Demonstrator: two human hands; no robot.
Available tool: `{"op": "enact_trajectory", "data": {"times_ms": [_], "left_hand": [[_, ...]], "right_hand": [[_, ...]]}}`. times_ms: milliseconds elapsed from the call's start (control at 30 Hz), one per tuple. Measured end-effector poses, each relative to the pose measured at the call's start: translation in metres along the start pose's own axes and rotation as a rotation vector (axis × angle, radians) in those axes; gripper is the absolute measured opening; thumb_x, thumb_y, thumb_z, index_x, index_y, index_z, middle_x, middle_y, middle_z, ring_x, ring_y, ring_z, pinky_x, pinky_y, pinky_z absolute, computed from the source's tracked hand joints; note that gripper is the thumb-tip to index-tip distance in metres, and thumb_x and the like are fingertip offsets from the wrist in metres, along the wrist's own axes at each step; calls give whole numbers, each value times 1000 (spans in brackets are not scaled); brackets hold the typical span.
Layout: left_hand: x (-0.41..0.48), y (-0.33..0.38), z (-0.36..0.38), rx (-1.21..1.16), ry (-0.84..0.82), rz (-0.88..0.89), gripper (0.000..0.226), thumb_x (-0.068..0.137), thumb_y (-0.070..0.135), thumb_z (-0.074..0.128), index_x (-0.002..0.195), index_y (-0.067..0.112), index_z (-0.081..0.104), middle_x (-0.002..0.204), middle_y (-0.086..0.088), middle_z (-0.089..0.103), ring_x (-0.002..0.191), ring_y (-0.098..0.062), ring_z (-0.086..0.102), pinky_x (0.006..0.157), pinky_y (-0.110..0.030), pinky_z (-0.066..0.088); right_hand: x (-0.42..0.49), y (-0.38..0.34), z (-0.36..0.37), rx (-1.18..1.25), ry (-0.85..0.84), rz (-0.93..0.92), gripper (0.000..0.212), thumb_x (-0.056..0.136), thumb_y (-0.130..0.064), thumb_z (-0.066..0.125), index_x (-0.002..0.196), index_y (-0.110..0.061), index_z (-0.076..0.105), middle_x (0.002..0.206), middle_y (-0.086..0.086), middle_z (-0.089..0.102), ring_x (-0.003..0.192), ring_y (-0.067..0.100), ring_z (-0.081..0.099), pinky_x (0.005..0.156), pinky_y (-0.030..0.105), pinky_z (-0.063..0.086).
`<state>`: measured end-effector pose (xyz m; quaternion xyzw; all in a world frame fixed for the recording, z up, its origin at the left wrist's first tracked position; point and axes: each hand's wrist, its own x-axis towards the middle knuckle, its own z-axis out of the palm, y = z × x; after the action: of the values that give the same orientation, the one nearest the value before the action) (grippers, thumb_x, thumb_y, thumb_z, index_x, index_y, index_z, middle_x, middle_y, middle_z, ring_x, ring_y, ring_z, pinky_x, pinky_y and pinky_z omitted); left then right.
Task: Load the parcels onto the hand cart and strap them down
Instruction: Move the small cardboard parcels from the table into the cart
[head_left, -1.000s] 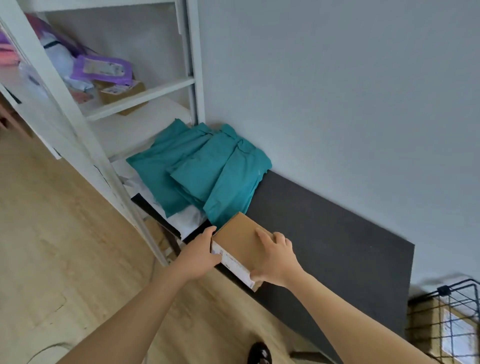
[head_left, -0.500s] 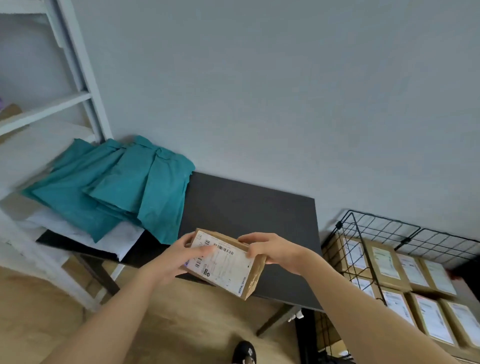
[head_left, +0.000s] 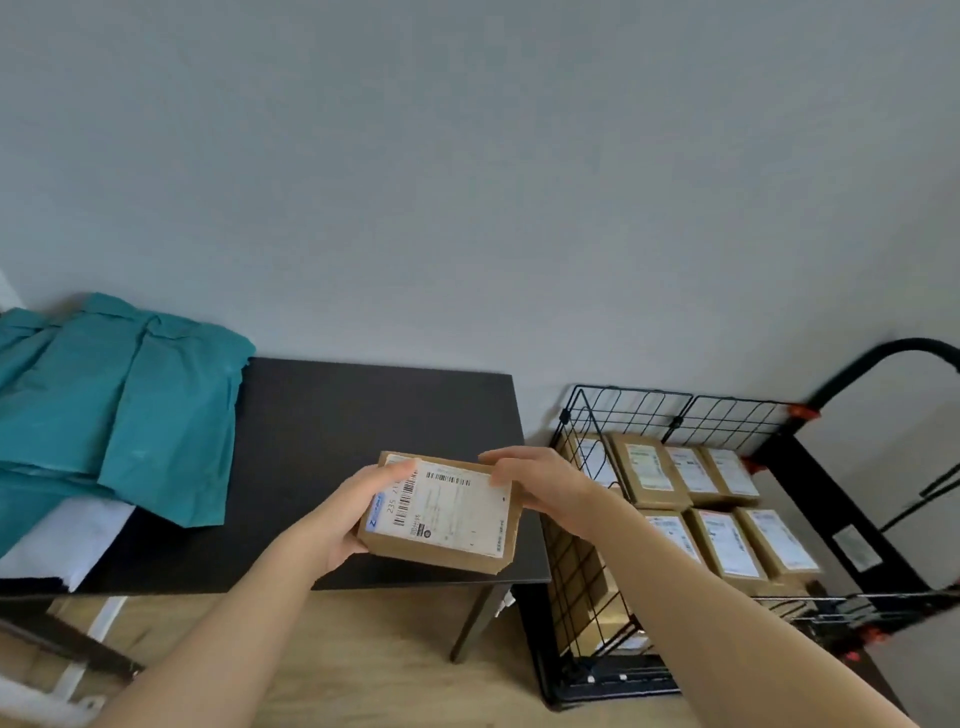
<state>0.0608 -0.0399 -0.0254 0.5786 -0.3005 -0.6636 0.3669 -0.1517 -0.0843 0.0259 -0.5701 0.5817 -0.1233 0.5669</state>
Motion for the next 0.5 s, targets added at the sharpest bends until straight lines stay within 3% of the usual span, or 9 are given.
{"op": "enact_trajectory", "data": {"times_ms": [67, 167, 233, 367, 433, 500], "left_hand": [[12, 3, 24, 43, 21, 27, 46, 84, 44, 61, 123, 21, 52, 113, -6, 66, 106, -24, 61, 92, -46, 49], [31, 6, 70, 47, 45, 38, 46, 84, 45, 62, 122, 22, 51, 111, -6, 65, 104, -24, 61, 88, -45, 50], [42, 10, 106, 43, 53, 50, 40, 86, 42, 60, 120, 22, 51, 109, -5, 64, 102, -24, 59, 87, -44, 49], [64, 14, 178, 46, 86, 59, 38, 85, 44, 61, 117, 25, 52, 109, -3, 64, 101, -23, 58, 92, -48, 47], [76, 14, 211, 53, 81, 48, 44, 84, 46, 62, 120, 24, 52, 109, -2, 65, 100, -22, 60, 87, -44, 48], [86, 14, 244, 79, 72, 33, 48, 80, 48, 64, 121, 24, 54, 107, -1, 67, 100, -22, 61, 87, -43, 48]], "right_hand": [[-7, 8, -14, -169, 115, -59, 43, 89, -17, 57, 132, -20, 53, 116, -1, 61, 101, 12, 56, 79, 19, 47], [-16, 29, -42, -276, 199, -152, 59, 85, -19, 63, 140, -27, 42, 131, -1, 51, 103, 10, 50, 73, 14, 44], [-21, 45, -69, -296, 272, -186, 71, 81, -21, 68, 143, -27, 35, 138, 1, 41, 110, 13, 47, 79, 18, 46], [-25, 82, -132, -266, 361, -161, 86, 73, -28, 76, 146, -29, 29, 146, 1, 27, 125, 21, 39, 96, 40, 50], [-26, 101, -164, -224, 357, -155, 88, 72, -31, 77, 146, -30, 28, 146, 1, 29, 122, 19, 39, 95, 40, 51], [-29, 120, -195, -191, 339, -154, 88, 74, -31, 77, 146, -31, 26, 146, 1, 31, 119, 17, 41, 88, 30, 49]]}}
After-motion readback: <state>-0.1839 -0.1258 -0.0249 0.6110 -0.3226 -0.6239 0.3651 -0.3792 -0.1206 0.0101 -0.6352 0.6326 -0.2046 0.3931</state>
